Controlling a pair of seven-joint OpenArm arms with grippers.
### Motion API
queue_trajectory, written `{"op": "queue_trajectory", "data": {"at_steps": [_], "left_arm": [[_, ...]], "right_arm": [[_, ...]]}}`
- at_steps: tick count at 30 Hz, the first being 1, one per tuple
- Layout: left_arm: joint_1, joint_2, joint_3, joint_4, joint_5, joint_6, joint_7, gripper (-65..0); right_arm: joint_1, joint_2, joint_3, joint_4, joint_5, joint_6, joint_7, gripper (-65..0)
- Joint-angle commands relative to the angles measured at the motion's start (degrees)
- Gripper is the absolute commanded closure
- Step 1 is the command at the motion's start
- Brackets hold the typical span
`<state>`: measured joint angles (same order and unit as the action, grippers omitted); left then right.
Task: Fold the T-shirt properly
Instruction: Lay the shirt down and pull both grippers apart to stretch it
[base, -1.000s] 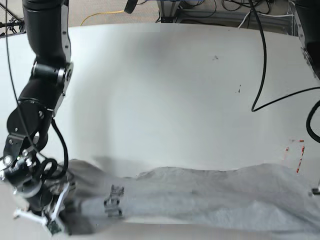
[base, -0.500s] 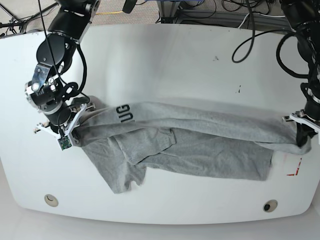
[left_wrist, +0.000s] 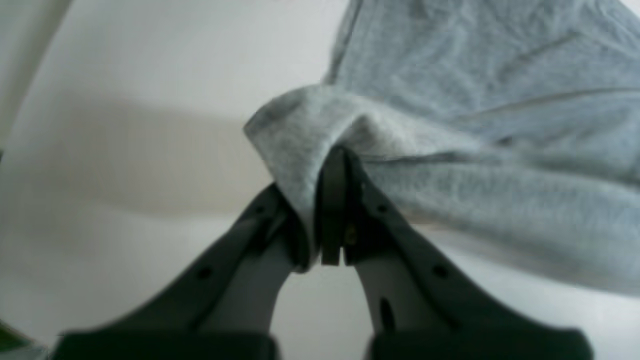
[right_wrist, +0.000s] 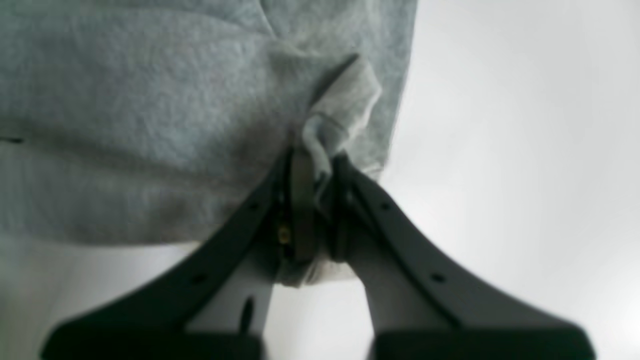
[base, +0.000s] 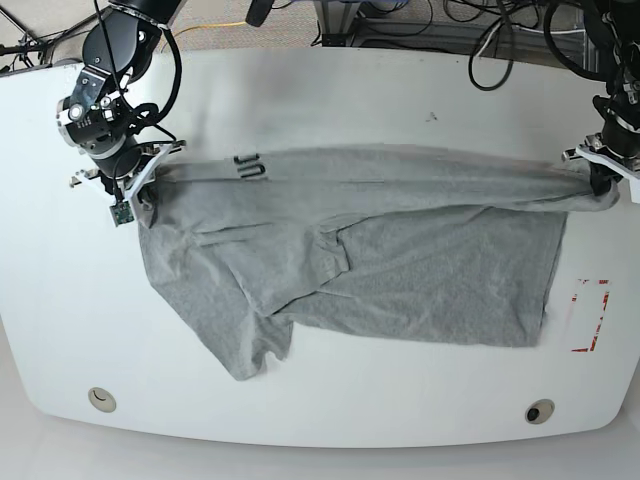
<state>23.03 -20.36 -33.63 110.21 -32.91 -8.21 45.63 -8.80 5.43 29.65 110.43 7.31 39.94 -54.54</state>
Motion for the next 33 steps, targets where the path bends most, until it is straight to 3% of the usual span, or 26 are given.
{"op": "queue_trajectory", "data": {"at_steps": [1,26,28,31,33], "left_arm": [[1.72,-0.96,-1.14,1.13,-0.90,-0.45,-1.80,-0.1],[0.67,-2.45,0.35,-7.66,-0.90,-0.45,-1.80,-0.3],[0.75,-2.45,0.35,-7.49,-0.90,-0.45,-1.71,-0.3],[0.75,-2.45,0.26,-7.66,-0.90,-0.45,-1.63,-0.1],[0.75,-2.45,0.26,-7.66,-0.90,-0.45,-1.63,-0.1]], "right_arm": [[-2.06,-0.20,0.64,1.17,0.73,0.06,1.31,0.0],[-10.41,-3.10,4.15,1.26,0.73,0.06,1.05,-0.5],[-10.85,-3.19,4.15,1.26,0.73,0.06,0.96,-5.5],[-12.17,-4.60,4.15,1.35,0.73,0.06,1.05,-26.3],[-12.43,-5.12,4.15,1.52,0.73,0.06,1.14,-36.3]]}}
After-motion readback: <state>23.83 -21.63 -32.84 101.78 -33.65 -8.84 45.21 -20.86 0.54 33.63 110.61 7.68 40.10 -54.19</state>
